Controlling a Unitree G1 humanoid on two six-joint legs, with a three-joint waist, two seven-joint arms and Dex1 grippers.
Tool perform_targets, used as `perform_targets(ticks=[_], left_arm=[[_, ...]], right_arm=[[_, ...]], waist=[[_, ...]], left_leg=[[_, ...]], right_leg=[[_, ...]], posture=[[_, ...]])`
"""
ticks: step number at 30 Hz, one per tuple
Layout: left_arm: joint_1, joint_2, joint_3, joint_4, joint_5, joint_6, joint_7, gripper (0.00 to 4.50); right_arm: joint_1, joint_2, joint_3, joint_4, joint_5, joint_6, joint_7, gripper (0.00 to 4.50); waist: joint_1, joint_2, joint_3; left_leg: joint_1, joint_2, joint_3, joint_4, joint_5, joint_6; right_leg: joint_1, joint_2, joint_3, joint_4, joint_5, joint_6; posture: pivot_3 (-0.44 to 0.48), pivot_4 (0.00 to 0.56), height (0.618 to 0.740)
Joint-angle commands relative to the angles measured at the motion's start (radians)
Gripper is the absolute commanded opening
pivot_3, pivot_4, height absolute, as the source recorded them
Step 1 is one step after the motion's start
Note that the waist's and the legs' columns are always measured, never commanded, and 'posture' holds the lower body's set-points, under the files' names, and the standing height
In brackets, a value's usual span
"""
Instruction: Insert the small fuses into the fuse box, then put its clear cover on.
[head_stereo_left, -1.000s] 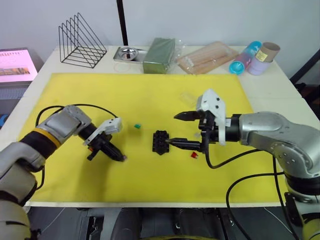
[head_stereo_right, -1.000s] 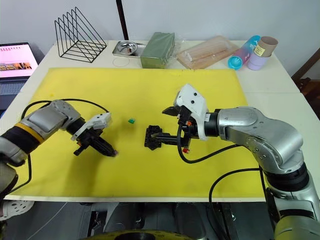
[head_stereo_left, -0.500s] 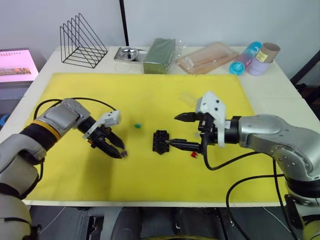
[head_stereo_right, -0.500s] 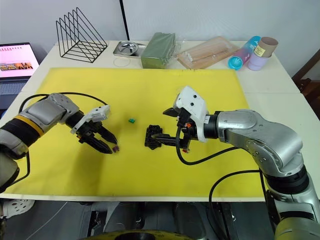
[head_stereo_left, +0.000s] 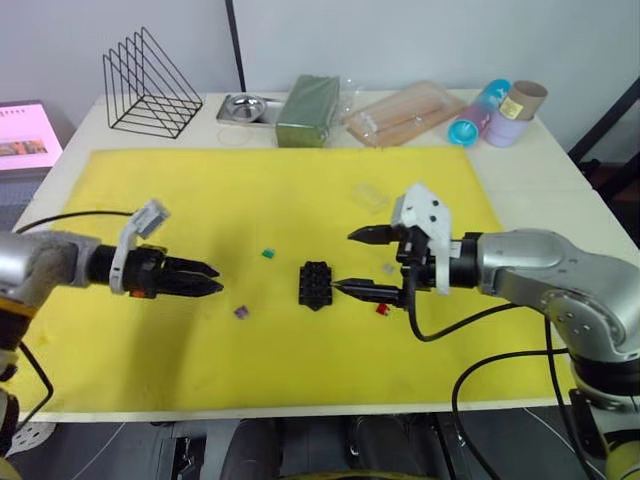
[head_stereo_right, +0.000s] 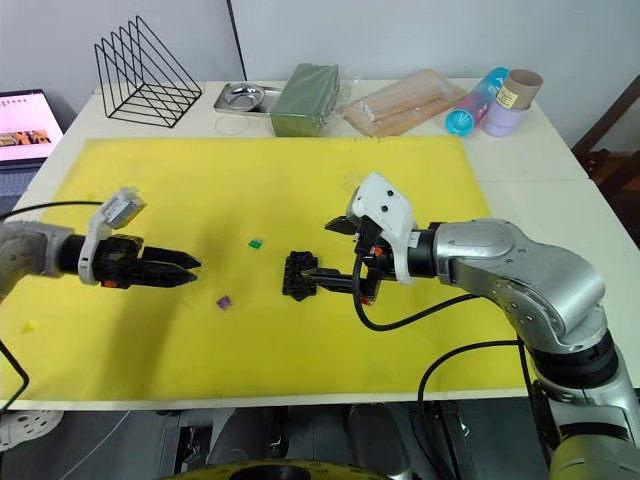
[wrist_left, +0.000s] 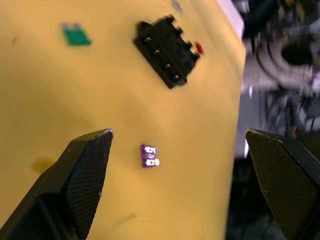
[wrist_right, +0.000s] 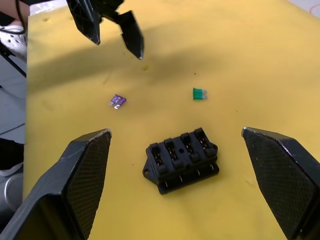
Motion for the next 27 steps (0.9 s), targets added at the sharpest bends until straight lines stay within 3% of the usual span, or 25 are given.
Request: perform_targets(ticks=[1, 6, 13, 17, 23, 27], left_arm=[[0.097, -0.052, 0.199, -0.085, -0.119, 0.171, 0.19, 4.46], [0.257, -0.216, 0.48, -0.121, -0.249, 0.395, 0.5, 4.46], [0.339, -0.365, 0.653, -0.18, -0.372, 0.503, 0.748, 4.46], [0.392, -0.43, 0.667, -0.198, -0.571, 0.487, 0.891, 4.46], [0.539, -0.38, 0.534, -0.278, -0.944, 0.272, 1.123, 4.46], [0.592, -0.359, 0.467, -0.327, -1.02, 0.151, 1.204, 4.46]], right_arm=[[-0.02, -0.003, -0.017, -0.012, 0.002, -0.019, 0.015, 4.5], [-0.04, -0.003, -0.007, -0.006, 0.004, -0.013, 0.032, 4.5], [-0.042, -0.005, -0.006, -0.005, -0.004, -0.017, 0.043, 4.5], [-0.043, 0.0, -0.004, -0.006, -0.01, -0.018, 0.042, 4.5], [-0.04, 0.006, -0.005, -0.009, -0.013, -0.014, 0.036, 4.5], [-0.038, 0.007, -0.005, -0.009, -0.015, -0.014, 0.032, 4.5]], waist=[[0.002, 0.0, 0.0], [0.003, -0.001, 0.0], [0.004, -0.001, 0.0], [0.004, 0.0, 0.0], [0.004, -0.001, 0.0], [0.008, 0.0, -0.001]], left_leg=[[0.0, 0.0, 0.0, 0.0, 0.0, 0.0], [0.002, 0.0, -0.002, 0.0, 0.0, 0.0], [0.004, -0.001, -0.002, 0.0, 0.0, 0.0], [0.004, -0.002, -0.001, 0.0, 0.0, 0.0], [0.004, -0.004, -0.001, -0.001, 0.0, -0.001], [0.004, -0.005, -0.001, -0.001, 0.0, -0.001]], right_leg=[[0.0, 0.0, 0.0, 0.0, 0.0, 0.0], [0.002, -0.001, -0.001, 0.0, 0.0, 0.0], [0.004, -0.005, -0.001, 0.0, 0.0, 0.0], [0.004, -0.007, -0.001, 0.0, 0.0, 0.0], [0.004, -0.013, -0.001, 0.0, 0.0, 0.0], [0.005, -0.015, -0.001, -0.001, -0.001, -0.002]], posture=[[0.0, 0.15, 0.74], [0.0, 0.15, 0.74], [0.0, 0.15, 0.74], [0.0, 0.15, 0.74], [0.0, 0.15, 0.74], [0.0, 0.15, 0.74]])
